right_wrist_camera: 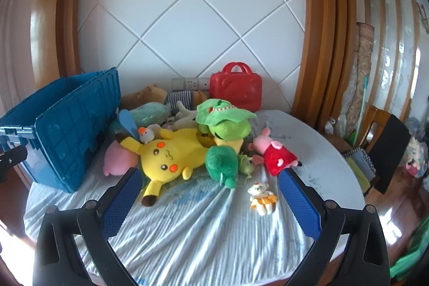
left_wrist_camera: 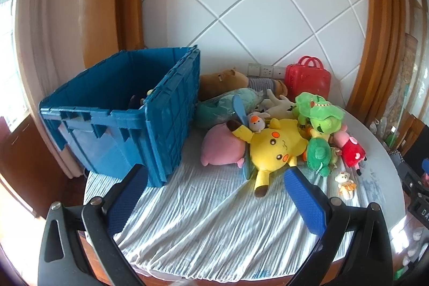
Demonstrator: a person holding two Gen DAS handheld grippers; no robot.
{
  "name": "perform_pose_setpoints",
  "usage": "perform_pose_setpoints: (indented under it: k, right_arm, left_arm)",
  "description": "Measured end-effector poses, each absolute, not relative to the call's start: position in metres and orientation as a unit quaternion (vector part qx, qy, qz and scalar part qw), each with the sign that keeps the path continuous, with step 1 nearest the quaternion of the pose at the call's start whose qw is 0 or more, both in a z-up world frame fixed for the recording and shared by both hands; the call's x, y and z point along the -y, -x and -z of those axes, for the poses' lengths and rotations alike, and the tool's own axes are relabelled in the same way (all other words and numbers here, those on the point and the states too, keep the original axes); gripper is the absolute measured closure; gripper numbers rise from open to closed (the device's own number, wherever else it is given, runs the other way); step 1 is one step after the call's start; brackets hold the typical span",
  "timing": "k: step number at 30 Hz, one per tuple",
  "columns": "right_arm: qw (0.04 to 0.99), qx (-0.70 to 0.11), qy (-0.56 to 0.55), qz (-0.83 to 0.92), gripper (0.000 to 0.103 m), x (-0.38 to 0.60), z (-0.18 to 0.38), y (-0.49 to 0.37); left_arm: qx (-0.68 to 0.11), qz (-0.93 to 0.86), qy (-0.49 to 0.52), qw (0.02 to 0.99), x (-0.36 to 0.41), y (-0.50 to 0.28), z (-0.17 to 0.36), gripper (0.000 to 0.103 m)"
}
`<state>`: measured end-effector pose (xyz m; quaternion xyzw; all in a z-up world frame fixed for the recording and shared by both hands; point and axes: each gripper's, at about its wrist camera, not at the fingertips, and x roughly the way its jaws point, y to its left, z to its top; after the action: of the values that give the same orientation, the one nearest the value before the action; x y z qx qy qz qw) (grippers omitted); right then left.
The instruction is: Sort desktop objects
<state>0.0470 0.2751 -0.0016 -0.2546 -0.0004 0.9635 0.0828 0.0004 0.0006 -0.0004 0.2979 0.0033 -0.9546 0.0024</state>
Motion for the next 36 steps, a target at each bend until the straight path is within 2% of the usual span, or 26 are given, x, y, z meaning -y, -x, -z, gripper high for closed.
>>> perform_pose_setpoints:
  k: [13, 36]
  right_arm:
    - [0.066, 0.002, 0.257, -0.964, 0.000, -0.262, 0.008, -0.056]
    - [0.068, -0.004, 0.267, -0.961, 0.000, -0.267, 0.011, -0.058]
  left_arm:
    - [-0.031, 0.953, -0.302, 0.005, 0.015, -0.013, 0.014, 0.000]
    - [-0.018, 0.952, -0.305, 0.005, 0.006, -0.016, 0.018, 0.000]
